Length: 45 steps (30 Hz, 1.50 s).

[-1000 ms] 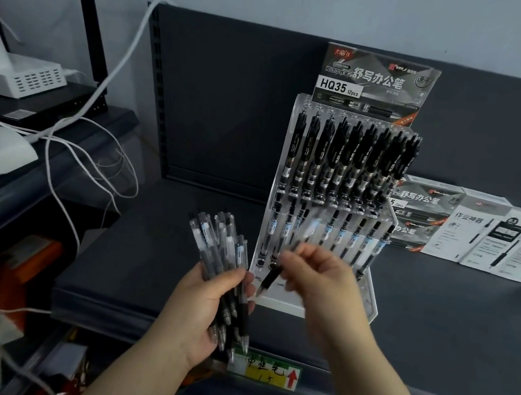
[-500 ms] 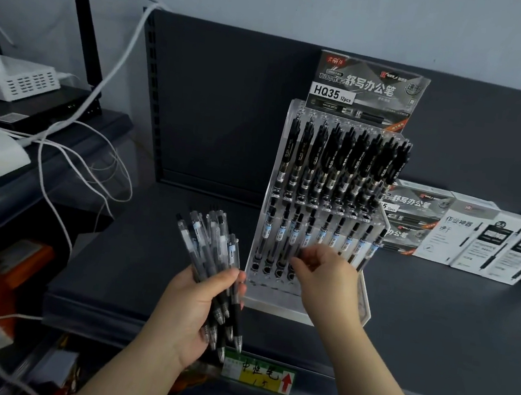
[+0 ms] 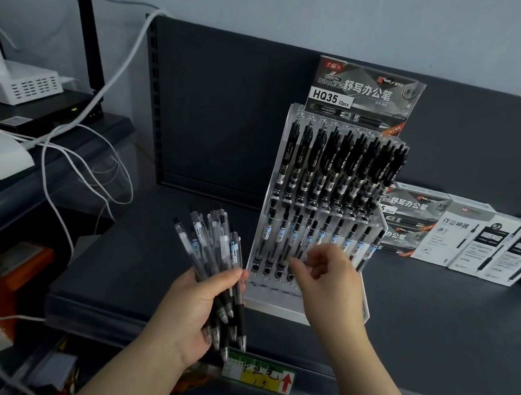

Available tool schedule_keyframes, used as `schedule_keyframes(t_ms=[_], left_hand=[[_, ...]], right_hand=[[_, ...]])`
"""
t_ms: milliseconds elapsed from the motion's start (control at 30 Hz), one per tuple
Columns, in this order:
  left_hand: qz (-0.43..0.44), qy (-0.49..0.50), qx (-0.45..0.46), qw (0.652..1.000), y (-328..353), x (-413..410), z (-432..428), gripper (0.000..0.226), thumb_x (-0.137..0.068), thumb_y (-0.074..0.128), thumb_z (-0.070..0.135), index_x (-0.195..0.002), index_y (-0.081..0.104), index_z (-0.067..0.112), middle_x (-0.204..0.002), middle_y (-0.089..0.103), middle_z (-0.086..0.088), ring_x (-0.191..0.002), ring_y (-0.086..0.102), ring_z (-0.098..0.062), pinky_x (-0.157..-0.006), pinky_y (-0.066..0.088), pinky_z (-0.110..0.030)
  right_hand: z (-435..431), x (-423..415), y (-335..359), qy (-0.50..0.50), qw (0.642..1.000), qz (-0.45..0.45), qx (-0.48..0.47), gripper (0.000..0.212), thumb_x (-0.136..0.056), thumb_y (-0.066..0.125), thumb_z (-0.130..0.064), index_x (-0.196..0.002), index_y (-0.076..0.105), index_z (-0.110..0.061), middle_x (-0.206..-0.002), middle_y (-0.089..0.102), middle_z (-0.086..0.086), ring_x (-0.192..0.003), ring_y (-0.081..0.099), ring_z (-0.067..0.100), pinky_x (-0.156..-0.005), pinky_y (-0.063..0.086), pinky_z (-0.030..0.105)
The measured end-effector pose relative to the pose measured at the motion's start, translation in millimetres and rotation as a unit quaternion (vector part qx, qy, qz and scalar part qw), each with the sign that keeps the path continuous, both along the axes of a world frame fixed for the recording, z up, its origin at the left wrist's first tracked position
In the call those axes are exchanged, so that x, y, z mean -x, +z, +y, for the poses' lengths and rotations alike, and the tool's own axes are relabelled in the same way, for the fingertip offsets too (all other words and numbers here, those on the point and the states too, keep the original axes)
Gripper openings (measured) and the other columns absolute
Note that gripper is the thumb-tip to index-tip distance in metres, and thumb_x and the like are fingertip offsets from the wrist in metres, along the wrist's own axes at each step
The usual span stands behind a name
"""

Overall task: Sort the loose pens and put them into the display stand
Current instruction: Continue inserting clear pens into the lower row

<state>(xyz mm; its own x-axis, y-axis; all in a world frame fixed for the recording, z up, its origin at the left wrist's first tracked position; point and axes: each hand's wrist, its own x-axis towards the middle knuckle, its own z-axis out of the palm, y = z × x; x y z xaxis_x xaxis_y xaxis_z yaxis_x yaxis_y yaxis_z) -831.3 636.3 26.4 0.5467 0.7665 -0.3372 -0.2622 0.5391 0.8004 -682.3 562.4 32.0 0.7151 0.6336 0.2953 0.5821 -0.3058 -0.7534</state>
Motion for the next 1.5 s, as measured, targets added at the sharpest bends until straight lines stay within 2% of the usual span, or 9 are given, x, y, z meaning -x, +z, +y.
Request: schedule_keyframes(t_ms=[167,433,633,833,933,1133,1267,1400,1500], left_hand=[[-0.002,-0.021,-0.012,1.0,1.9,-6.4,-5.1,0.026,-0.076,0.068,0.011,-0.101,0.068,0.002,-0.087,0.073,-0.012,-0.085,0.069,-0.028,-0.068,0.053,-0.034],[-0.015,-0.037,-0.014,0.999,5.9,-10.8,-11.6,0.017,-0.082,0.064,0.008,-0.098,0.068,0.008,-0.087,0.073,-0.011,-0.075,0.07,-0.023,-0.059,0.053,-0.032],[-0.033,-0.027,0.002,0.999,6.3,-10.4,-8.9,0.005,-0.086,0.061,0.012,-0.09,0.062,0.009,-0.07,0.067,-0.005,-0.061,0.062,-0.016,-0.062,0.049,-0.032],[-0.037,-0.027,-0.001,0.999,5.7,-9.0,-9.3,0.007,-0.086,0.061,0.016,-0.088,0.06,0.009,-0.07,0.064,-0.006,-0.058,0.058,-0.016,-0.057,0.047,-0.03],[-0.033,-0.023,-0.009,0.999,6.9,-7.9,-9.9,0.008,-0.087,0.06,0.017,-0.088,0.06,0.008,-0.069,0.064,-0.005,-0.058,0.057,-0.016,-0.059,0.047,-0.03],[-0.021,-0.024,-0.026,0.999,6.9,-6.1,-10.2,0.005,-0.088,0.06,0.013,-0.089,0.061,0.008,-0.068,0.065,-0.004,-0.061,0.058,-0.016,-0.063,0.047,-0.032],[-0.012,-0.02,-0.026,0.999,6.3,-6.1,-11.4,0.006,-0.086,0.062,0.01,-0.091,0.064,0.008,-0.068,0.066,-0.004,-0.062,0.061,-0.016,-0.063,0.049,-0.032],[-0.007,-0.024,-0.045,0.999,4.6,-7.4,-13.6,0.009,-0.081,0.065,0.01,-0.091,0.064,0.008,-0.067,0.067,-0.003,-0.063,0.062,-0.016,-0.064,0.05,-0.032],[0.002,-0.038,-0.077,0.996,3.7,-10.3,-16.6,0.021,-0.075,0.069,0.013,-0.095,0.066,0.009,-0.074,0.07,-0.004,-0.07,0.064,-0.018,-0.067,0.05,-0.033]], right_hand=[[-9.2,33.1,9.7,0.202,0.97,0.126,0.057,0.014,-0.079,0.072,-0.029,-0.084,0.064,-0.02,-0.074,0.063,-0.005,-0.063,0.055,-0.001,-0.058,0.046,0.013],[-16.1,20.8,10.2,0.189,0.953,0.236,0.029,0.01,-0.083,0.068,-0.017,-0.073,0.067,-0.018,-0.058,0.062,-0.006,-0.053,0.051,0.008,-0.053,0.045,0.022],[-13.2,-15.2,13.5,-0.001,0.986,0.131,-0.1,0.002,-0.087,0.063,-0.02,-0.087,0.065,-0.019,-0.073,0.068,-0.002,-0.057,0.057,0.005,-0.054,0.046,0.02],[-1.4,-28.0,-4.3,-0.024,0.999,0.034,-0.015,0.011,-0.091,0.06,-0.021,-0.099,0.064,-0.016,-0.073,0.062,-0.01,-0.067,0.058,0.005,-0.057,0.045,0.015],[0.2,-26.3,-12.4,-0.02,0.999,-0.008,0.043,0.015,-0.091,0.058,-0.022,-0.101,0.065,-0.014,-0.071,0.058,-0.013,-0.068,0.058,0.01,-0.064,0.05,0.026],[3.0,-27.2,-12.5,-0.018,0.991,-0.078,0.107,0.013,-0.088,0.054,-0.02,-0.089,0.065,-0.013,-0.087,0.061,0.0,-0.077,0.055,0.017,-0.064,0.041,0.025],[1.3,-26.9,-11.2,-0.009,0.991,-0.079,0.105,0.009,-0.089,0.056,-0.019,-0.089,0.063,-0.013,-0.081,0.058,-0.003,-0.075,0.054,0.014,-0.064,0.039,0.024],[-10.0,-15.0,-5.3,-0.021,1.0,-0.009,0.002,0.013,-0.087,0.062,-0.028,-0.08,0.054,-0.022,-0.07,0.056,-0.01,-0.065,0.054,0.008,-0.055,0.039,0.019],[-16.0,7.4,7.5,0.074,0.994,0.074,-0.018,0.016,-0.085,0.064,-0.035,-0.075,0.06,-0.024,-0.059,0.057,-0.008,-0.05,0.05,0.0,-0.049,0.041,0.015]])
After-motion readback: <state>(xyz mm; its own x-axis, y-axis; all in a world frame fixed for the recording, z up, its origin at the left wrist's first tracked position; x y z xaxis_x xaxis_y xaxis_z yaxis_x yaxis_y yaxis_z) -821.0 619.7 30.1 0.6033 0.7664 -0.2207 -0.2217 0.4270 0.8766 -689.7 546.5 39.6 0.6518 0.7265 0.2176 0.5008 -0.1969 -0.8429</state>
